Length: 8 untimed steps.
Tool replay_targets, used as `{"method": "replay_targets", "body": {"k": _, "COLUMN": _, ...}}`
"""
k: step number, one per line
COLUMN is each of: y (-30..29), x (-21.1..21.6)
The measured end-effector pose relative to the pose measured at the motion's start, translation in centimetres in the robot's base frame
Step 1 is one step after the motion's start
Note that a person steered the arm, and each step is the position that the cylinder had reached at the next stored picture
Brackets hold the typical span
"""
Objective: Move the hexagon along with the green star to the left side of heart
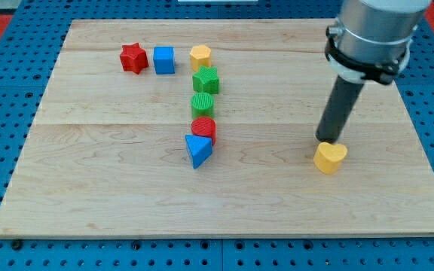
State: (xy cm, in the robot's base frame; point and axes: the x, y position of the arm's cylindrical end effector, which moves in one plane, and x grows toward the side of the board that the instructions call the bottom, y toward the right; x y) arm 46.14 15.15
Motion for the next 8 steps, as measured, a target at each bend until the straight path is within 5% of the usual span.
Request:
{"method": "replay_targets", "body": {"k": 3, "y": 0.5, "x": 4.2}}
{"method": "replay_targets", "body": {"k": 5, "y": -5.7, "x": -4.7}}
{"method": "replay_targets", "body": {"k": 6, "y": -9.7, "x": -15.6}}
{"method": "replay_targets", "body": {"k": 7, "y": -14.5, "x": -21.2}}
{"method": "replay_targets", "body": {"k": 8, "y": -18.1, "x": -19.8}}
